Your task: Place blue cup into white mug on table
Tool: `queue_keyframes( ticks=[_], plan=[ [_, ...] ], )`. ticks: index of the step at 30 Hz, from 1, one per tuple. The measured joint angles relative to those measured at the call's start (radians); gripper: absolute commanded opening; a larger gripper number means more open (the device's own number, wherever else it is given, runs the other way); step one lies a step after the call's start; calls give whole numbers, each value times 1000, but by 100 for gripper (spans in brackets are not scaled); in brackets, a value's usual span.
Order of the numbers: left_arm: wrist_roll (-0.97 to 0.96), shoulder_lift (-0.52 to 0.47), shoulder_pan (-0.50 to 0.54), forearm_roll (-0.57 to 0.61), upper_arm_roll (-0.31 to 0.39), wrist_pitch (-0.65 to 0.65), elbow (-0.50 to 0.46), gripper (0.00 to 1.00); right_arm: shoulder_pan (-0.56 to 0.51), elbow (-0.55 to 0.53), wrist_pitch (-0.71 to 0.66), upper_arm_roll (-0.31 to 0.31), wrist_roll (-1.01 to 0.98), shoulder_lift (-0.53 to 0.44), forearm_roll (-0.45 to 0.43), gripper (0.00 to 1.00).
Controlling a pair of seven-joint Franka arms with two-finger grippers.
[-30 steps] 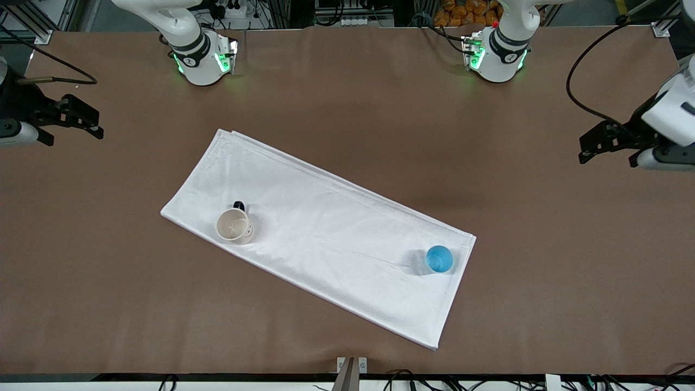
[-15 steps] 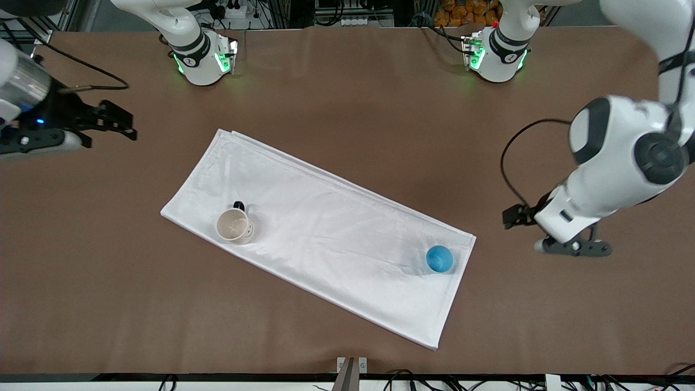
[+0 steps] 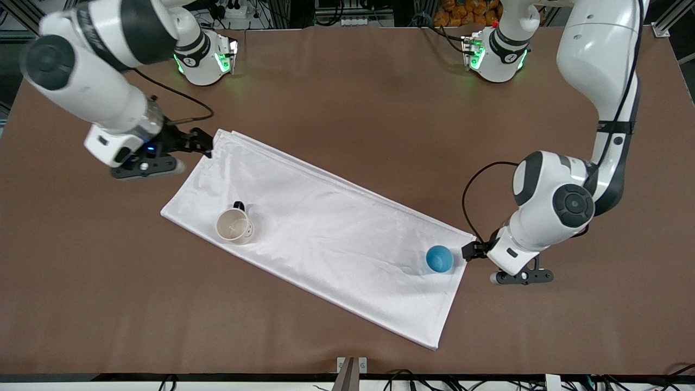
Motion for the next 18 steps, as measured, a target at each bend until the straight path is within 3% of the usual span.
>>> queue_keyframes(
  ticks=[12,18],
  plan=[
    [-48,63,-40,0,0,58,5,100,87,-99,86,1,113,61,0,100],
    [-49,91,-51,0,-1,94,5,100,86,-157,209,-3,121,100,0,100]
  ],
)
